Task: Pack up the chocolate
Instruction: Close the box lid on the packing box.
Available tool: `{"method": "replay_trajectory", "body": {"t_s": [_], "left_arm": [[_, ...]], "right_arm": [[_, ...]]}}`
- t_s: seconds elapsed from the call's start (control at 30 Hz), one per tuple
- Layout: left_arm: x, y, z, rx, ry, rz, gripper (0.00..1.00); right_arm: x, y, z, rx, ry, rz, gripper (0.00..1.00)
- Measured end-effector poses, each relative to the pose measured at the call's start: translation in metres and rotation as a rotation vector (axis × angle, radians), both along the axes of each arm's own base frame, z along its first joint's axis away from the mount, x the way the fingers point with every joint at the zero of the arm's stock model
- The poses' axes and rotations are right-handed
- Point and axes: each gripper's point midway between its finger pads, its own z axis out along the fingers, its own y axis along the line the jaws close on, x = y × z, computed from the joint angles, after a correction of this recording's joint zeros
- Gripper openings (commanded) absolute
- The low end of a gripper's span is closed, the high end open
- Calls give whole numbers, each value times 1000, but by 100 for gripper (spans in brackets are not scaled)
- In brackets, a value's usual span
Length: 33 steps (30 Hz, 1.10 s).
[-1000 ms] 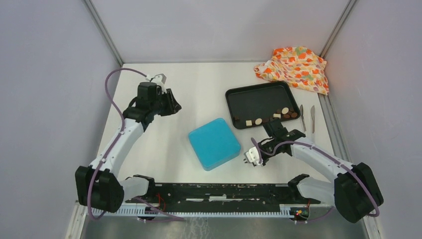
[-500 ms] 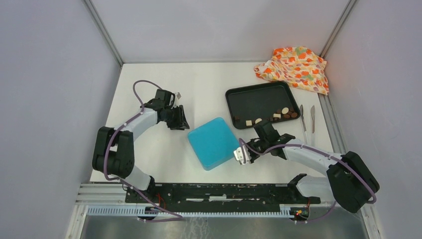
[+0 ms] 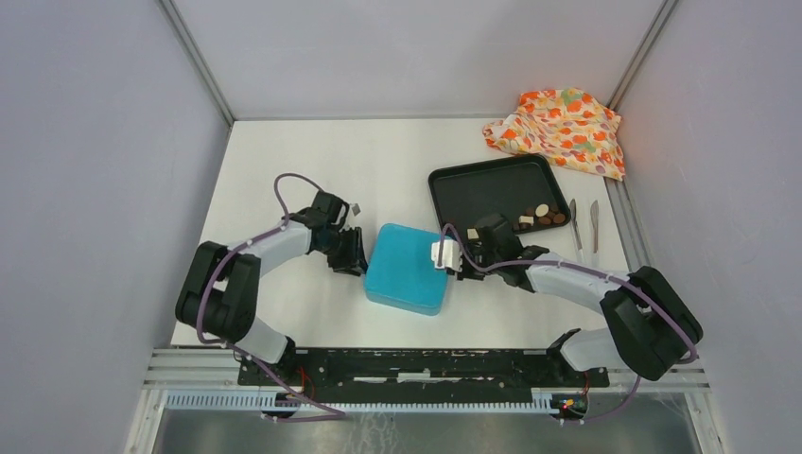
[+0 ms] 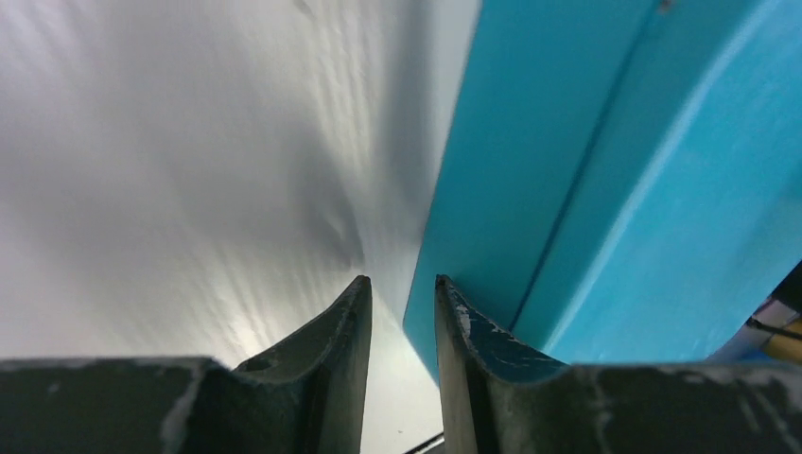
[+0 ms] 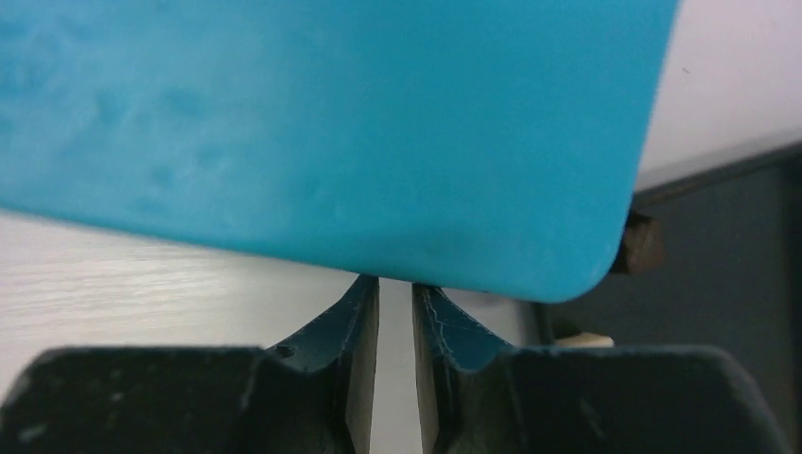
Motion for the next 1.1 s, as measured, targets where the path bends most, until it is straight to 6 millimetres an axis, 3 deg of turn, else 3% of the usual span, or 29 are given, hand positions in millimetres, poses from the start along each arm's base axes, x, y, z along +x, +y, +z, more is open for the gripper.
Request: {"method": "replay_trajectory", "body": {"t_s": [0.1, 0.23, 0.33, 0.4, 0.5, 0.57, 0.67, 0.77, 0.83, 0.93, 1.03, 1.1], "left_arm": [[-18, -11, 4, -18, -2, -27, 39], [-23, -22, 17, -55, -45, -29, 39], [-18, -19, 25, -44, -89, -8, 40], [-14, -13, 33, -23, -135, 11, 42], [-6, -5, 58, -10, -246, 43, 57], [0, -3, 79, -23, -335, 62, 64], [11, -8, 120, -102, -486, 82, 63], [16, -19, 132, -177, -521, 83, 59], [18, -25, 123, -208, -499, 82, 59], [4, -28, 81, -213, -380, 84, 57], [-15, -25, 44, -187, -254, 91, 54], [-22, -28, 34, -202, -198, 92, 50]], "right_arm": [[18, -10, 7, 16, -12, -86, 26], [32, -36, 24, 41, -34, -156, 33], [36, -52, 53, 68, -93, -167, 40], [32, -48, 75, 108, -124, -129, 39], [26, -28, 106, 184, -104, -63, 34], [29, -4, 126, 213, -64, -29, 30], [38, 43, 149, 227, -5, 21, 20], [54, 93, 165, 232, 62, 32, 12], [65, 111, 167, 220, 92, 15, 7], [77, 128, 158, 188, 124, -17, 4], [74, 132, 128, 116, 182, -47, 3], [68, 134, 106, 65, 221, -54, 2]]}}
